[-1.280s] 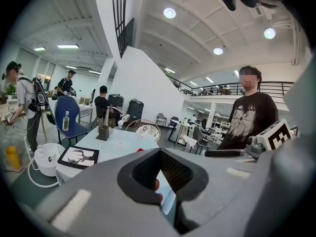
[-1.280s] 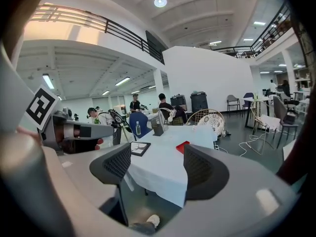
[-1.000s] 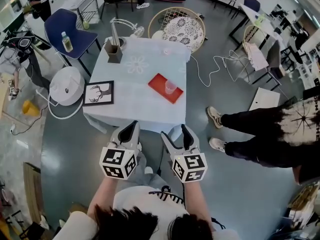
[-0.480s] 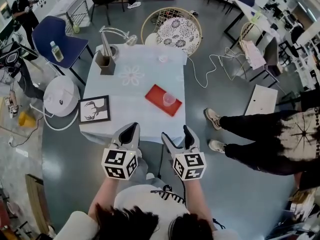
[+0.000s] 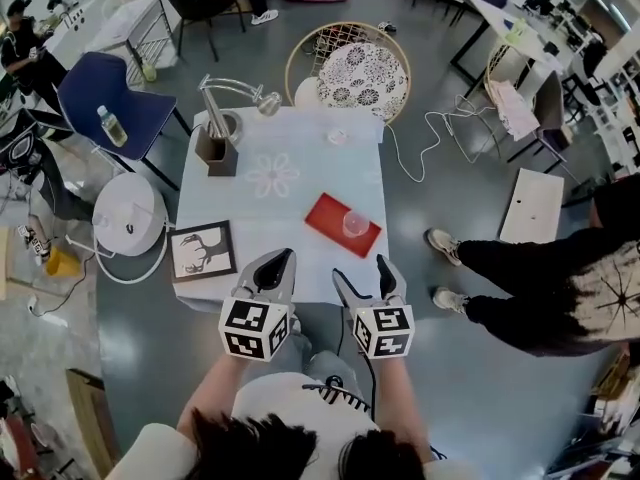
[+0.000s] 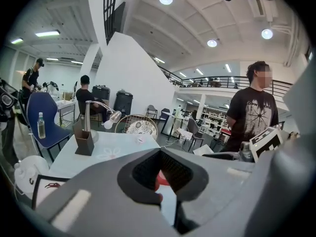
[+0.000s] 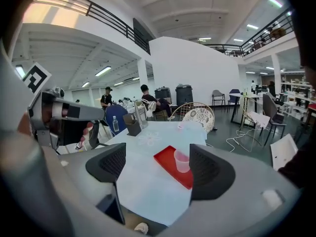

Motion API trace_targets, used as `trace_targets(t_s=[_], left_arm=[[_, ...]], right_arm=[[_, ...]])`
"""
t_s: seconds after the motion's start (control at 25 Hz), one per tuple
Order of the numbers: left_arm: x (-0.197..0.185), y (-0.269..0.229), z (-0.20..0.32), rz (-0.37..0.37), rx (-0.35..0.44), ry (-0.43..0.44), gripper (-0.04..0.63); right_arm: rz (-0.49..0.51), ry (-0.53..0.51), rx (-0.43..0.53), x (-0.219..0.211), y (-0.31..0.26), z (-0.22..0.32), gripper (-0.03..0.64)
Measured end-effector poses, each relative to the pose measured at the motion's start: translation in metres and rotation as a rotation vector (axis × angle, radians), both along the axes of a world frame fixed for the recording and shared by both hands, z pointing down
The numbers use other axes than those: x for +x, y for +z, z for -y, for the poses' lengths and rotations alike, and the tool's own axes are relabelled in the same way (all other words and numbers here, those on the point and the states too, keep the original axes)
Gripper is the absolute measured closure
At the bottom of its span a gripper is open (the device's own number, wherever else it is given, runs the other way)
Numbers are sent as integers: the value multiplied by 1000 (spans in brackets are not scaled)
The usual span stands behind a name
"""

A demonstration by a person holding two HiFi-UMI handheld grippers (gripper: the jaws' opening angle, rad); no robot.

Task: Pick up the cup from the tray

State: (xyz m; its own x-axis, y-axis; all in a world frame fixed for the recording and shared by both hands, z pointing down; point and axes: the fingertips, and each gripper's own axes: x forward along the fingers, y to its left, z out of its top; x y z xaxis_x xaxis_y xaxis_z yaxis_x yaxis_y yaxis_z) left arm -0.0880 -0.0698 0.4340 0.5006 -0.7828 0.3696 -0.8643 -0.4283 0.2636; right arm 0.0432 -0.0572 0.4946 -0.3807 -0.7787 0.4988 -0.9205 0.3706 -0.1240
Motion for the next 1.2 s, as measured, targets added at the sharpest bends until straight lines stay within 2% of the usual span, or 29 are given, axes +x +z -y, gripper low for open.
trace_targets(t_s=[0.28,0.56,1.0,1.2], left_arm=[[25,6,23,9,-8,65,595],[34,28,53,14,-47,33,594],[42,73,85,44,-118,11,594],[40,99,91,60,-167,5,595]], right_arm=[[-13,37,-13,8,17,26,193],[-95,25,-59,26,59,52,175],[-59,20,-102,24,104,96,170],[-77,7,-126,19,127,106,170]])
